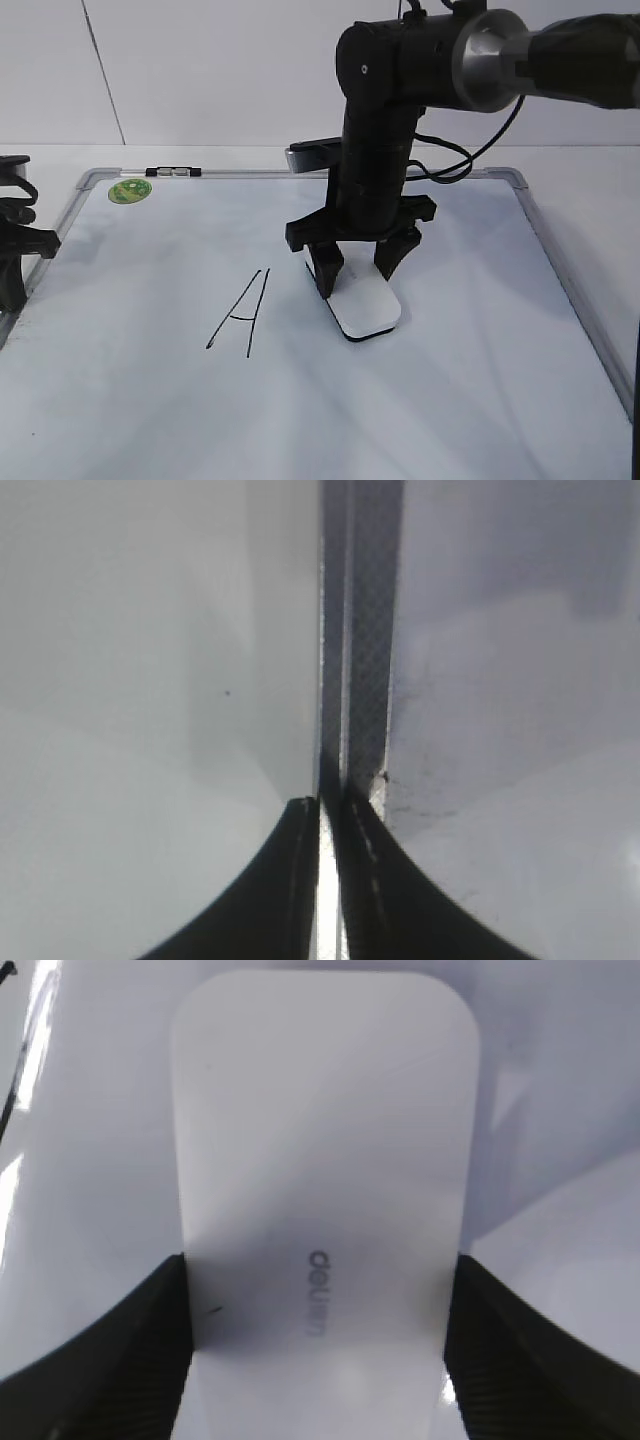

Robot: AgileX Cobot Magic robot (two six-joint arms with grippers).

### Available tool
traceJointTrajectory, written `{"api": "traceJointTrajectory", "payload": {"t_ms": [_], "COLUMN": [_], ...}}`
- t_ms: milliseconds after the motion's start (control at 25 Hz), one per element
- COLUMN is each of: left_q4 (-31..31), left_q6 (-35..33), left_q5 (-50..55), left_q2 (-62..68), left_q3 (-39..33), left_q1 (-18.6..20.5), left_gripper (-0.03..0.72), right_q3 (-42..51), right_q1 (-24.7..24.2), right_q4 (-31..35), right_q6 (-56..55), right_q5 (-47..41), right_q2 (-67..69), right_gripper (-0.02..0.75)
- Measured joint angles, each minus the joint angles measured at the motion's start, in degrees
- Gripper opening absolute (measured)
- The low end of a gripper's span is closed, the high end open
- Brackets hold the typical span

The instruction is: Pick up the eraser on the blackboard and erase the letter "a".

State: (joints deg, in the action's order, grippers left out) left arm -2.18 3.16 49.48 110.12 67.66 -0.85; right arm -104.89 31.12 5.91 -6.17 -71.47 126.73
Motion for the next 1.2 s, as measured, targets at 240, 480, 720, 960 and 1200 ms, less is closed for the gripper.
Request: {"api": "traceJointTrajectory", "payload": {"t_ms": [240,480,720,960,1200], "left_q4": [0.0,0.0,0.0,0.0,0.0], "left_q6": [0.0,0.0,0.0,0.0,0.0], "left_q5": [0.2,0.2,0.2,0.2,0.2], "left_q2": [0.0,0.0,0.0,0.0,0.0], "left_q3": [0.0,0.0,0.0,0.0,0.0], "left_q1": [0.0,0.0,0.0,0.0,0.0], "left_gripper": [0.052,0.052,0.052,0.052,0.052], "right_q3": [0.3,0.4,0.4,0.4,0.4], "right_q1": [0.1,0.3,0.3,-1.7,-5.7], "right_q4": [-0.6,-1.6,-2.2,-3.5,-4.2], "right_q6": [0.0,0.0,0.0,0.0,0.0], "right_q5": [0.5,0.8,0.8,1.1,1.1], "right_q2": [-0.7,-1.7,-2.6,-3.6,-4.5], "right_gripper": [0.561,0.561,0.561,0.561,0.561]}}
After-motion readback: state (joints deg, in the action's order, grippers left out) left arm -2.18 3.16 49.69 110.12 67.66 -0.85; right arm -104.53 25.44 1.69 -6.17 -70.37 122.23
